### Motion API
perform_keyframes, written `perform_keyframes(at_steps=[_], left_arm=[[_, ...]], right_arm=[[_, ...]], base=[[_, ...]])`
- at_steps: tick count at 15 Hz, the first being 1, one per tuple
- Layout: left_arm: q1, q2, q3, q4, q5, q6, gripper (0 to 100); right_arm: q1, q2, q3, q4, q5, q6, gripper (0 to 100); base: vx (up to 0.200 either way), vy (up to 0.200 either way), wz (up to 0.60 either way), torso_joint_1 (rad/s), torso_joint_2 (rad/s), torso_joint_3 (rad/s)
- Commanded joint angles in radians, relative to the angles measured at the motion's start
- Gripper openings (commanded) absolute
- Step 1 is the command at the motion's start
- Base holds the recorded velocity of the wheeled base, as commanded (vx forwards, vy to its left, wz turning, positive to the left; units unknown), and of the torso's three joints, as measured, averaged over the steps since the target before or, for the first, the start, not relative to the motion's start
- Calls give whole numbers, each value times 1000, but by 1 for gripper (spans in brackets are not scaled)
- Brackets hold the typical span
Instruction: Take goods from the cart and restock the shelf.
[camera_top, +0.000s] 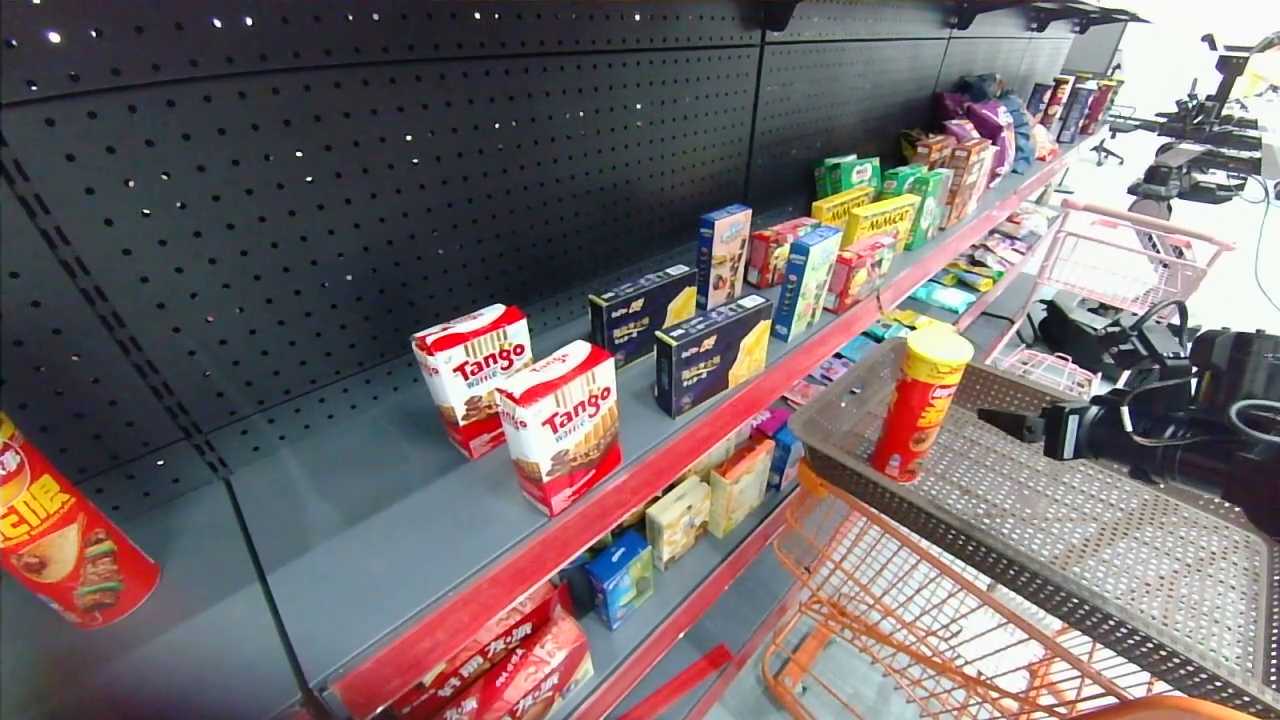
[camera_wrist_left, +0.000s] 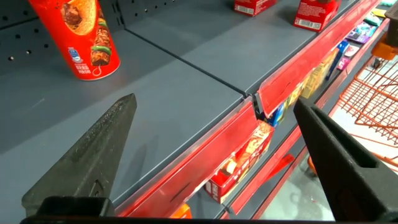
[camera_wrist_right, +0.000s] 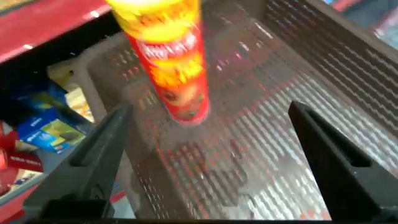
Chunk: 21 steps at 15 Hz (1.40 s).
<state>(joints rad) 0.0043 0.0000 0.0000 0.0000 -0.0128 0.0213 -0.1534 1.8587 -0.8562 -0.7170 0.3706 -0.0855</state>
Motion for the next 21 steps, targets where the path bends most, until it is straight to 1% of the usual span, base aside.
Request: perform_keyframes(at_steps=[1,3,4,7,10,11,12,15,17,21], left_arm=[[0,0,0,0,-1,0,100],[0,0,0,0,0,0,100],[0,0,0,0,-1,0,100],[0,0,0,0,0,0,100],[0,0,0,0,-1,0,100],[0,0,0,0,-1,0,100],[0,0,0,0,-1,0,100],[0,0,0,0,-1,0,100],[0,0,0,0,0,0,100],[0,0,0,0,-1,0,100]], right_arm=[[35,76,-40,-24,25,-11,100],[38,126,-47,-56,27,-71,100],[41,154,-35,-113,31,-89,100],[57,188,-43,-147,44,-94,100],[61,247,5,-298,67,-94,100],[66,260,8,-320,65,-94,100],[87,298,5,-374,65,-88,100],[137,358,-53,-398,65,-83,100],[150,381,-96,-400,62,-80,100],[144,399,-156,-397,56,-77,100]], base=[[0,0,0,0,0,0],[0,0,0,0,0,0],[0,0,0,0,0,0],[0,0,0,0,0,0],[0,0,0,0,0,0],[0,0,0,0,0,0],[0,0,0,0,0,0],[0,0,0,0,0,0],[0,0,0,0,0,0],[0,0,0,0,0,0]])
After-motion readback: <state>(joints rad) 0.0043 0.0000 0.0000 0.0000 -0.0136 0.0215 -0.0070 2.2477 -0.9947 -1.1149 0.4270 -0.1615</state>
